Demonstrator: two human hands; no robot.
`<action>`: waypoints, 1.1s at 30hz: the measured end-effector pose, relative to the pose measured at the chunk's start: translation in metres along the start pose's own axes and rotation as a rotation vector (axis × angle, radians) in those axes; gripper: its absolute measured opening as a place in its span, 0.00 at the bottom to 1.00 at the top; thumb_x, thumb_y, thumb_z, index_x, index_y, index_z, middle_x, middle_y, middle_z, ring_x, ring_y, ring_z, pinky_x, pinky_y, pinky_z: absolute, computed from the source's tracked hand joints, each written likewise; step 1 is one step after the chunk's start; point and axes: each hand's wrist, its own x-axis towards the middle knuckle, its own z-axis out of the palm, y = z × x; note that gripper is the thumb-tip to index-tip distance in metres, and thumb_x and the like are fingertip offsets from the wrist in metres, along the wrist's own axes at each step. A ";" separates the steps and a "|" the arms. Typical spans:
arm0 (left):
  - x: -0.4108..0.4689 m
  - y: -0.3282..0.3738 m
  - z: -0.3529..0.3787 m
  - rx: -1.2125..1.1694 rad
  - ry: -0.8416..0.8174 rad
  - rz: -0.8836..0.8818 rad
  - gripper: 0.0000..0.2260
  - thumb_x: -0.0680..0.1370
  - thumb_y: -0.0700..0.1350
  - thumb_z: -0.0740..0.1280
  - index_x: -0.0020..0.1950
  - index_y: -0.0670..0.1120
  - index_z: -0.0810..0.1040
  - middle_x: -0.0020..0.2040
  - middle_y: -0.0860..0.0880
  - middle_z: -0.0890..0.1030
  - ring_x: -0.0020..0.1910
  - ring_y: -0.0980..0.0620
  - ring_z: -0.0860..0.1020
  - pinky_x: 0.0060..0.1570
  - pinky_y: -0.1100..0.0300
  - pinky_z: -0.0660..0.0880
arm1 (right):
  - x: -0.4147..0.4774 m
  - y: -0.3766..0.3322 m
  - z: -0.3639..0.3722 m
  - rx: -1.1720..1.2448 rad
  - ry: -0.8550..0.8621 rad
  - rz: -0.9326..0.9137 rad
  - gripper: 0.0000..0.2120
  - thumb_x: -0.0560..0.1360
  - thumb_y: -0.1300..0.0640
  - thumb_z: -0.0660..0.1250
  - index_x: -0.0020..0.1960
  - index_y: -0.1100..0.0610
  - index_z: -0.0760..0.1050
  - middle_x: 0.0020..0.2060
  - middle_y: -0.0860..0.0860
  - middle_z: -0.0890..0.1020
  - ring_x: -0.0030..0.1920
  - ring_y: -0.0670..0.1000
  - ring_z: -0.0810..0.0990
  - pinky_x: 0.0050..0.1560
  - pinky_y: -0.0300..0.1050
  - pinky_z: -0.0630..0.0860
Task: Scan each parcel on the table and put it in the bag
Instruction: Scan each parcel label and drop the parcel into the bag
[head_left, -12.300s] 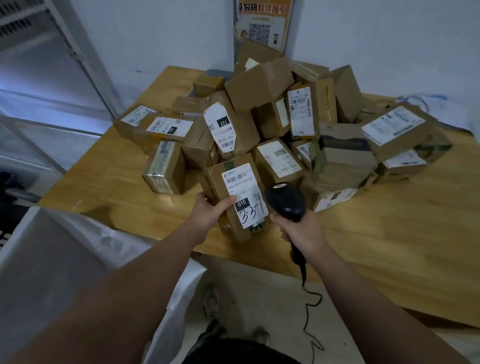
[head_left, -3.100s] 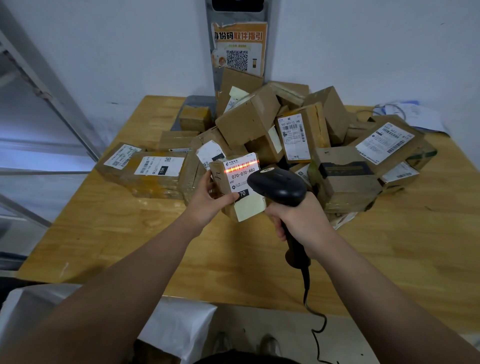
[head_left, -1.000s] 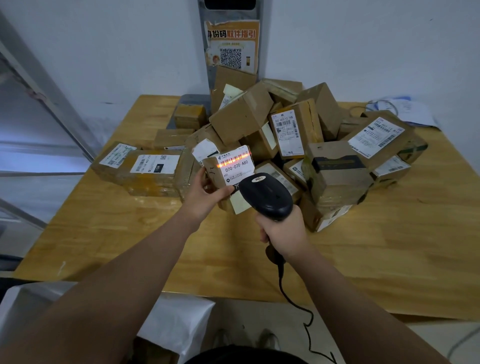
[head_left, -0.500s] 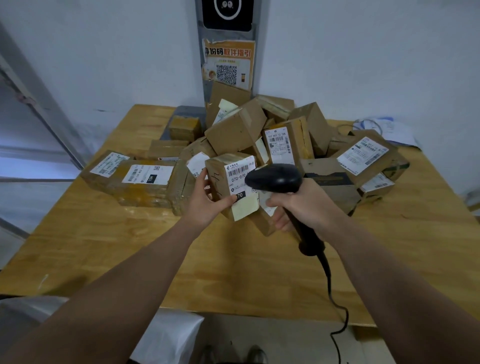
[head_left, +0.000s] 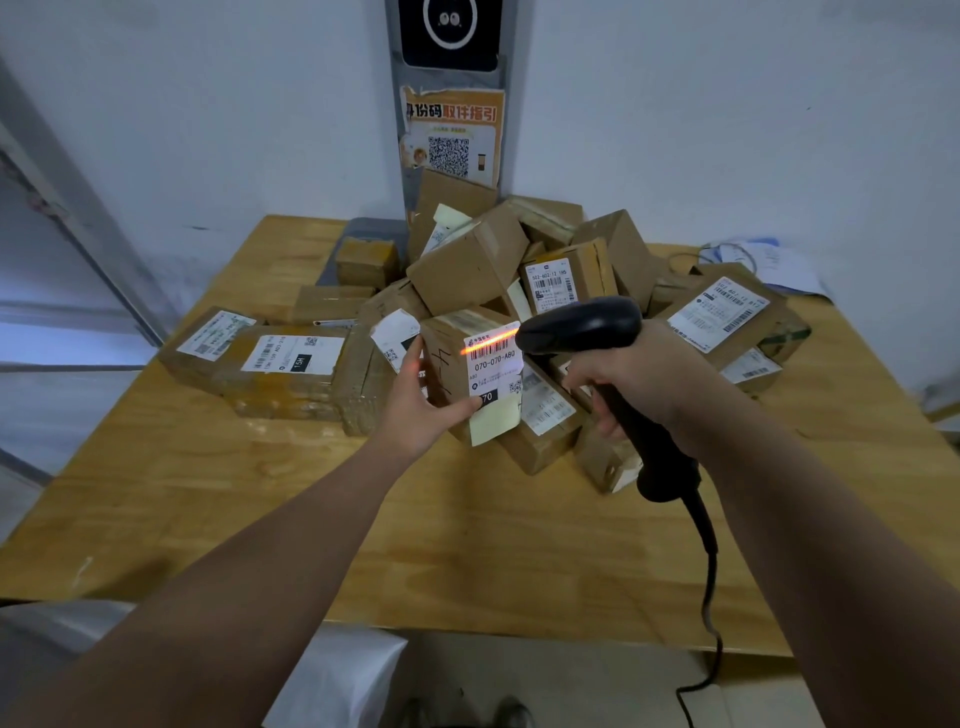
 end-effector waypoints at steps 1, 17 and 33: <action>0.000 -0.001 0.000 0.001 0.000 -0.004 0.42 0.69 0.44 0.77 0.77 0.52 0.56 0.61 0.58 0.68 0.65 0.55 0.68 0.63 0.53 0.72 | 0.000 -0.001 0.000 -0.004 -0.008 0.004 0.07 0.73 0.59 0.70 0.45 0.63 0.77 0.31 0.55 0.78 0.32 0.53 0.78 0.37 0.44 0.77; -0.019 -0.006 -0.011 -0.100 -0.028 -0.082 0.44 0.68 0.48 0.78 0.77 0.55 0.56 0.68 0.52 0.71 0.66 0.53 0.71 0.54 0.62 0.74 | 0.010 0.057 0.048 0.076 0.048 -0.218 0.06 0.71 0.59 0.72 0.37 0.59 0.78 0.22 0.49 0.78 0.25 0.46 0.78 0.32 0.41 0.76; -0.221 -0.056 -0.136 -0.156 0.543 -0.328 0.38 0.71 0.52 0.73 0.77 0.52 0.58 0.59 0.54 0.75 0.54 0.59 0.76 0.41 0.70 0.75 | -0.031 0.096 0.217 0.338 -0.356 -0.261 0.08 0.72 0.65 0.73 0.35 0.60 0.77 0.23 0.50 0.76 0.26 0.48 0.76 0.33 0.41 0.75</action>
